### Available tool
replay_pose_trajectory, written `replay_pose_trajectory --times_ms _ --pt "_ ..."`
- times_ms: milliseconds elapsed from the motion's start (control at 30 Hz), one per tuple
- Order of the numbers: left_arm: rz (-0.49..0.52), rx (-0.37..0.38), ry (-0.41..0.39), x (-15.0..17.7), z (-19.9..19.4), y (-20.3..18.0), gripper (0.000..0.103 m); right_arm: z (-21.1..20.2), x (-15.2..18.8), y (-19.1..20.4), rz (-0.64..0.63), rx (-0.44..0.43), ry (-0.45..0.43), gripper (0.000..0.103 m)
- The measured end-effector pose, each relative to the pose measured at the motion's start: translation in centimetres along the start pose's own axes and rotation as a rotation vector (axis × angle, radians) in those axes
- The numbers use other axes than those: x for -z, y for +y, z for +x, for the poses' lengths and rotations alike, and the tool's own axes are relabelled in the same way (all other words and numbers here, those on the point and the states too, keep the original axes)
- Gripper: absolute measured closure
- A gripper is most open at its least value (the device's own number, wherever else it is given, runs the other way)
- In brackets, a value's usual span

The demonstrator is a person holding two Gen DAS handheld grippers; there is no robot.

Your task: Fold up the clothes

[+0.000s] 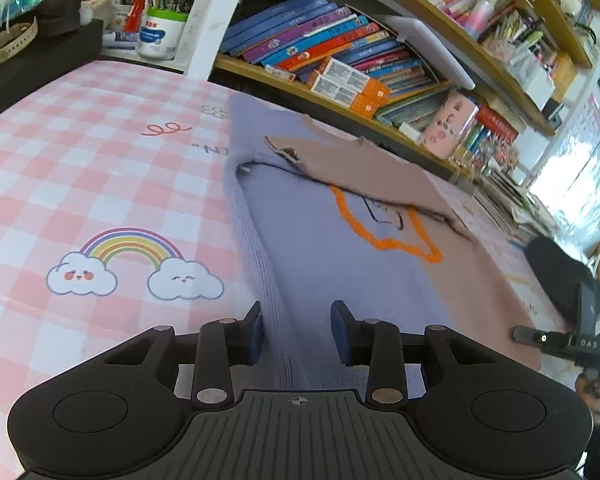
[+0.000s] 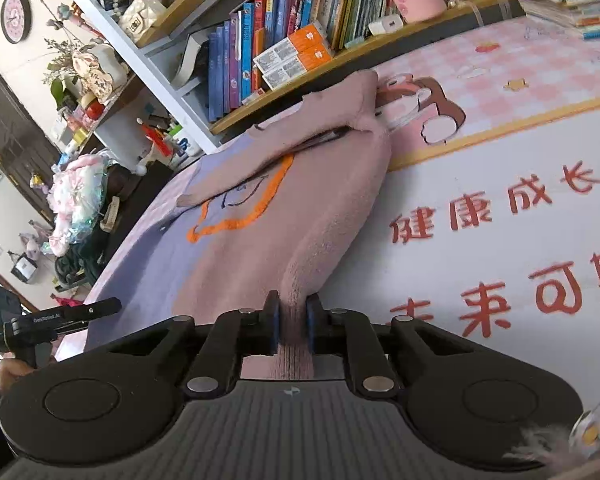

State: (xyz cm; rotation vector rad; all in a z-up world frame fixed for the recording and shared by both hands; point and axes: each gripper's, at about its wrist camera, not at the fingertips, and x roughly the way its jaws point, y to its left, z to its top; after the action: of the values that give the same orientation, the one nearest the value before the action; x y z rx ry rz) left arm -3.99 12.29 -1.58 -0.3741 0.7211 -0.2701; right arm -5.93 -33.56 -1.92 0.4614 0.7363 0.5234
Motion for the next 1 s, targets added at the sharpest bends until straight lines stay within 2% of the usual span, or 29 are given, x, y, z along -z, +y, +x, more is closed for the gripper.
replay_pose_trajectory --times_ms 67,100,167,400,567,733,833,900,933,1000 --pt "-0.002 0.002 -0.006 -0.1 -0.3 0.0 0.084 -0.9 -0.3 0.3 -0.004 -0.032 -0.041 0.092" --pt "-0.001 0.007 -0.011 0.0 -0.6 0.0 0.086 -1.3 -0.5 0.4 -0.005 -0.049 -0.062 0.092" --pt "-0.009 0.024 -0.010 0.1 -1.1 0.3 0.086 -2.0 -0.7 0.4 -0.002 -0.069 -0.069 0.092" --pt "-0.091 0.069 0.016 1.4 -1.4 1.5 0.086 -1.1 0.2 0.1 0.036 -0.056 -0.007 0.089" --pt "-0.057 0.049 0.008 1.8 -1.7 0.8 0.086 -1.3 1.4 0.0 0.033 -0.036 0.020 0.088" --pt "-0.033 0.036 -0.012 2.5 -2.1 0.2 0.085 -1.7 2.0 -0.5 0.059 -0.067 0.008 0.087" --pt "-0.046 0.055 -0.021 2.5 -2.0 0.5 0.086 -1.6 2.0 -0.7 0.070 -0.081 0.002 0.087" --pt "-0.067 0.073 -0.027 2.6 -2.0 1.0 0.088 -1.7 2.0 -0.7 0.071 -0.082 -0.002 0.088" --pt "-0.075 0.073 -0.029 2.7 -2.0 1.2 0.093 -1.7 2.1 -0.7 0.069 -0.078 0.000 0.088" --pt "-0.102 0.089 -0.030 2.9 -2.0 1.7 0.097 -1.8 2.2 -0.6 0.066 -0.068 0.003 0.093"
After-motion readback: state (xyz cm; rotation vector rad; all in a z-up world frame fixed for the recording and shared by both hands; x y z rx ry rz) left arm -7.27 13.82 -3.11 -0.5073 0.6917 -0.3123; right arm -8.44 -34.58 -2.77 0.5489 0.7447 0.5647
